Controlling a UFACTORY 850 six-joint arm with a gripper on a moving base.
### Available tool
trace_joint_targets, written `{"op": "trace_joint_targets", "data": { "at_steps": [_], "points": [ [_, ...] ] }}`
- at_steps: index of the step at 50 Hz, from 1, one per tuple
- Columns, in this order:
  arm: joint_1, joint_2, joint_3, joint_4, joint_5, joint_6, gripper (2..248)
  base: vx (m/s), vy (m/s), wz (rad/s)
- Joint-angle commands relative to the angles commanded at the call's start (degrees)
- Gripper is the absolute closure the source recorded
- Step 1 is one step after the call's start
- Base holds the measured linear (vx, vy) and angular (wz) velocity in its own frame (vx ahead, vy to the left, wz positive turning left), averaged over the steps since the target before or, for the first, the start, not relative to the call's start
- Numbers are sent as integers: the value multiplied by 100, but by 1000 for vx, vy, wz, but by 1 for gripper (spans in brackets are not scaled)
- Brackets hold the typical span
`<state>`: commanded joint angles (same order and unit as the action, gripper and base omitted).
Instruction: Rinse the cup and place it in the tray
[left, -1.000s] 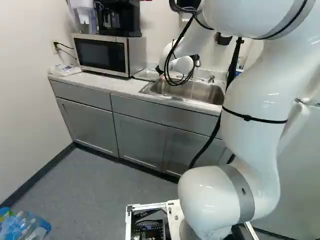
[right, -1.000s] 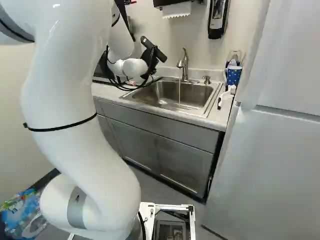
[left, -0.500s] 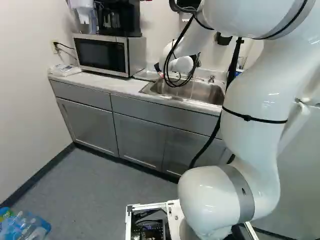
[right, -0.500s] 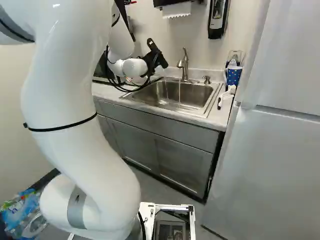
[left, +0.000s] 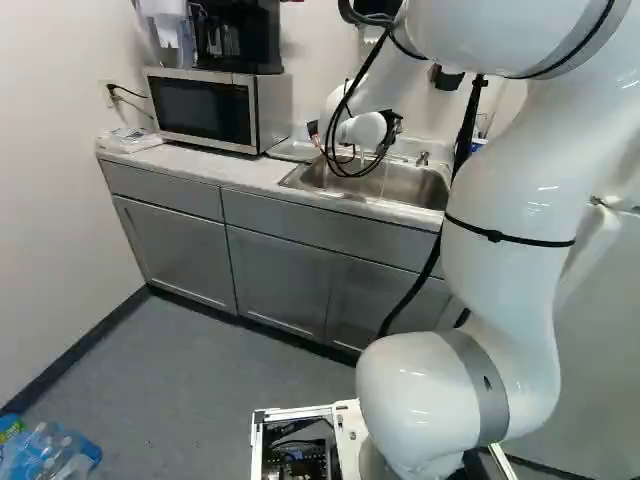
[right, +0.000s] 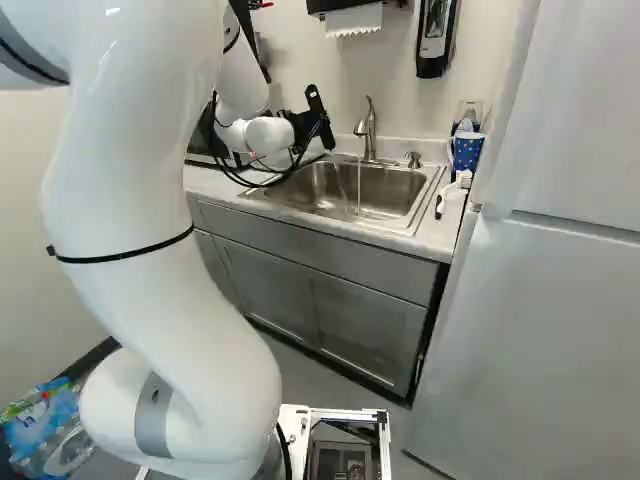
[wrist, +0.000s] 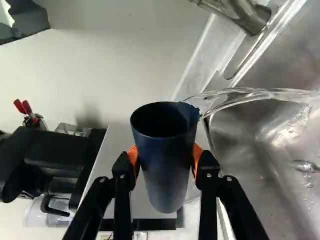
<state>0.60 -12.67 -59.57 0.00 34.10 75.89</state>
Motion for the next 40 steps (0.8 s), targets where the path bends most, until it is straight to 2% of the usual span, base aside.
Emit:
{"op": "trace_joint_targets", "data": {
  "at_steps": [40],
  "points": [
    [0,0,0,0,0,2411,128,0,0,0]
  ]
}}
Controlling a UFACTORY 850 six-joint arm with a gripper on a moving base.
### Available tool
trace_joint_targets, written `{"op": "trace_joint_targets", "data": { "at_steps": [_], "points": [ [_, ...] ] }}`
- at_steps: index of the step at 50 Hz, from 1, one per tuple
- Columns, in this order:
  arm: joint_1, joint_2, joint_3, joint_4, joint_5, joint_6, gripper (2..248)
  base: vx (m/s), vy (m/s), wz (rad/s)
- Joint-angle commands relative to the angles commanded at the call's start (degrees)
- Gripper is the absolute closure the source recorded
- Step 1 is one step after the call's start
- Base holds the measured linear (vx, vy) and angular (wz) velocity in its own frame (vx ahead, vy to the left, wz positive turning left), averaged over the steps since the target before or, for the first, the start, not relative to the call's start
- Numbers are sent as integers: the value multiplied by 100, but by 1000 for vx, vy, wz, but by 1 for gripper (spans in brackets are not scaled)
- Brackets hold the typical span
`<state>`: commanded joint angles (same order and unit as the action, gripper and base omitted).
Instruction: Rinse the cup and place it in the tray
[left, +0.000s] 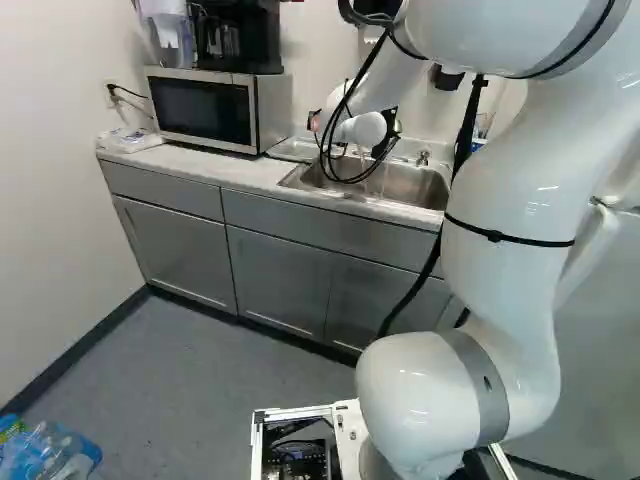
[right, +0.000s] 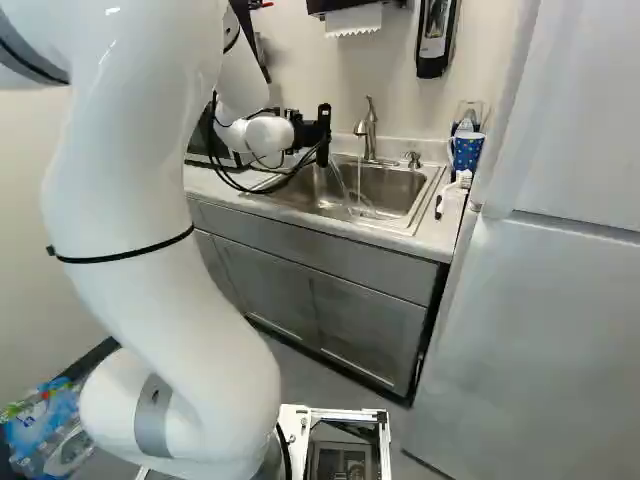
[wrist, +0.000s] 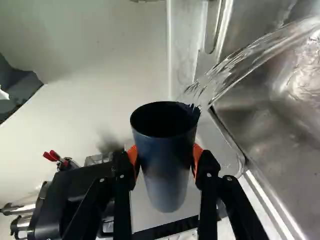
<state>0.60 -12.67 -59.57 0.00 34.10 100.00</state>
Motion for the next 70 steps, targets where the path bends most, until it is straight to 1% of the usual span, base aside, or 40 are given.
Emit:
{"op": "trace_joint_targets", "data": {
  "at_steps": [21,68,70],
  "points": [
    [0,0,0,0,0,1264,128,0,0,0],
    [0,0,0,0,0,1264,128,0,0,0],
    [0,0,0,0,0,1230,128,0,0,0]
  ]
}}
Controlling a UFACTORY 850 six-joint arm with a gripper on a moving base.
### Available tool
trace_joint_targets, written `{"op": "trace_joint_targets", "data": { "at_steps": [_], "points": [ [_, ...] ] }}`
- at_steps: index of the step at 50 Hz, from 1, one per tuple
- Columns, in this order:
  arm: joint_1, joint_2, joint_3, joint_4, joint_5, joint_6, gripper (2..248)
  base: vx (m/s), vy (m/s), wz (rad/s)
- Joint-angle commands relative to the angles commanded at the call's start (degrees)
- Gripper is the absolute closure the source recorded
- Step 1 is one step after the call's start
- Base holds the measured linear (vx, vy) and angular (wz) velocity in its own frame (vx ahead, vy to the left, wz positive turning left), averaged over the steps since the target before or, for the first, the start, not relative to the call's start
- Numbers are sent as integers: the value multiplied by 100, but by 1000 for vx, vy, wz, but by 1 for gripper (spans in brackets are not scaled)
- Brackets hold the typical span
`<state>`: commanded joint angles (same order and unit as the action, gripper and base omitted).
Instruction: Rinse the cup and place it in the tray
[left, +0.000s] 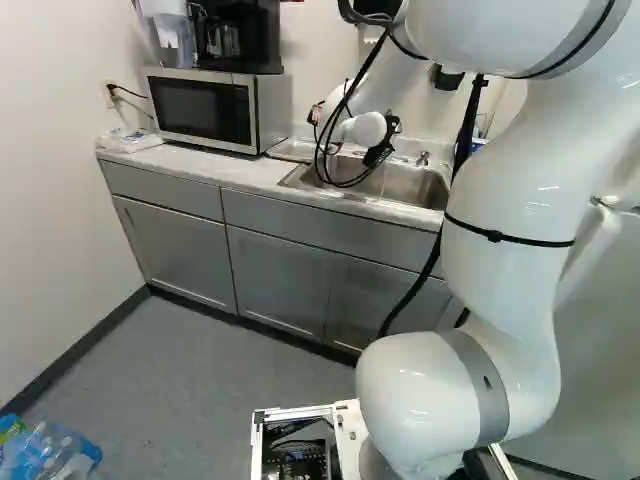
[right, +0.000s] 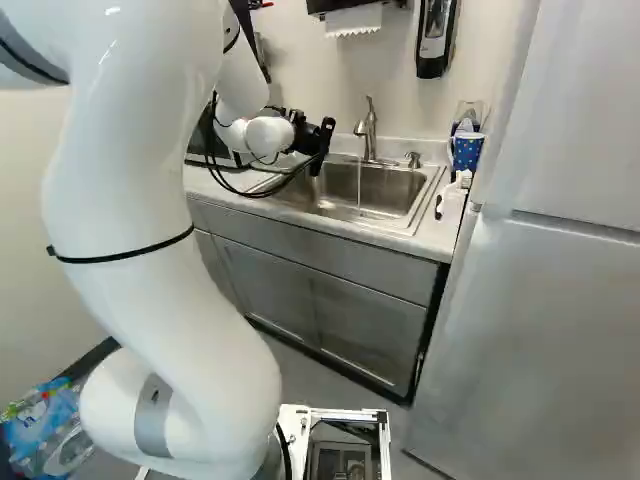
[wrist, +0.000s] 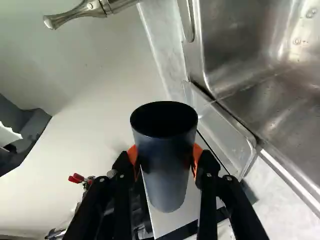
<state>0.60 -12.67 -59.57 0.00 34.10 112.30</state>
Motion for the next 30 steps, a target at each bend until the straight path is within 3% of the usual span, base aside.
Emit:
{"op": "trace_joint_targets", "data": {
  "at_steps": [9,30],
  "points": [
    [0,0,0,0,0,-410,128,0,0,0],
    [0,0,0,0,0,-1654,128,0,0,0]
  ]
}}
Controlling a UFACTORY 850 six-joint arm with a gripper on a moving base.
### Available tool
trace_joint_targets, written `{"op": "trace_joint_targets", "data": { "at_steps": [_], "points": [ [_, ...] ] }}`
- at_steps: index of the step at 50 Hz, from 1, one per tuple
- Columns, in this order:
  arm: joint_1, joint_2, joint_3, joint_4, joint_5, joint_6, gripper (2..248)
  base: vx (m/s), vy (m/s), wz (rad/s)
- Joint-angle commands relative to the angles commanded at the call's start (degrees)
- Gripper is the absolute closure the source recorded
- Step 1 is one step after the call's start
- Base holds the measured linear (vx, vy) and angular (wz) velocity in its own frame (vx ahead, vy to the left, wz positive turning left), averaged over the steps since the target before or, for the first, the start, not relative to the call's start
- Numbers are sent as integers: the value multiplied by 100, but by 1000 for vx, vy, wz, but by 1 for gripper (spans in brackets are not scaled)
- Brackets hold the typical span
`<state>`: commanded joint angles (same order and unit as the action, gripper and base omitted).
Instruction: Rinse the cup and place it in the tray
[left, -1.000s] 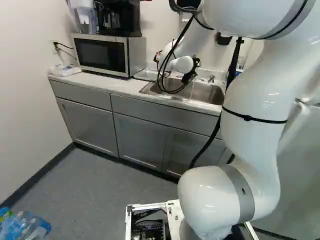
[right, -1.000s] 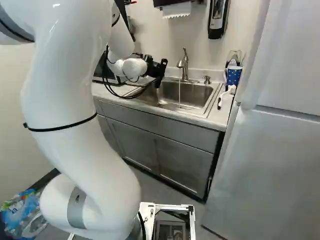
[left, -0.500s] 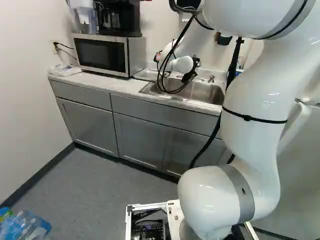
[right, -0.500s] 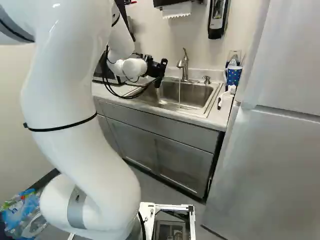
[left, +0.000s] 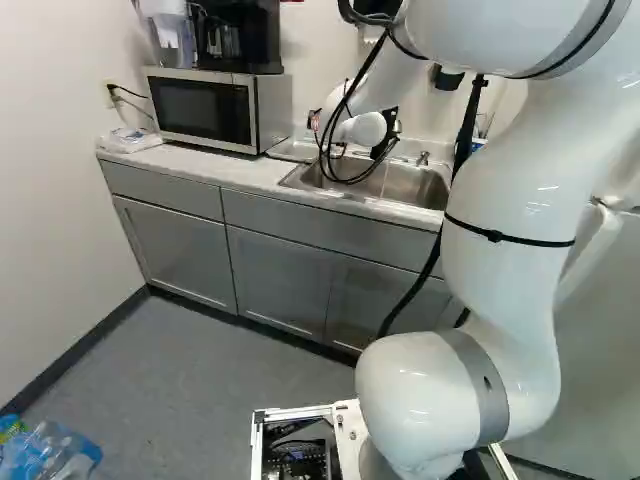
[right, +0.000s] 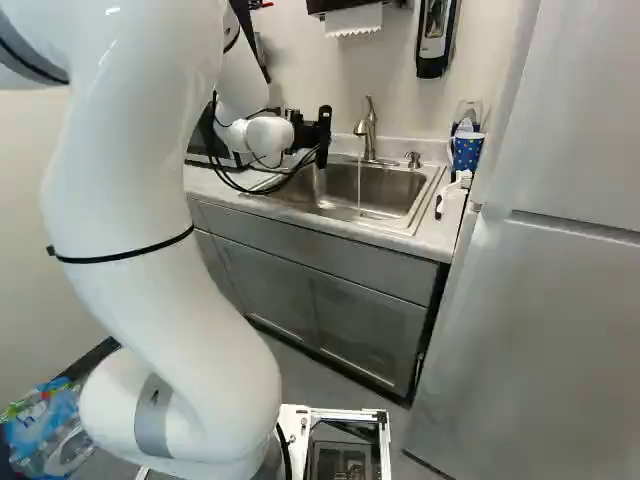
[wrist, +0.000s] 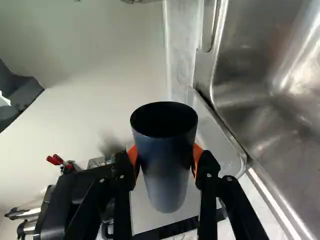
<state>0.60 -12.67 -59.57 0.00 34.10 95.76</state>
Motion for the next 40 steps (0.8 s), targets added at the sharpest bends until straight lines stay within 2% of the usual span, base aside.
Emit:
{"op": "trace_joint_targets", "data": {
  "at_steps": [40],
  "points": [
    [0,0,0,0,0,-2407,128,0,0,0]
  ]
}}
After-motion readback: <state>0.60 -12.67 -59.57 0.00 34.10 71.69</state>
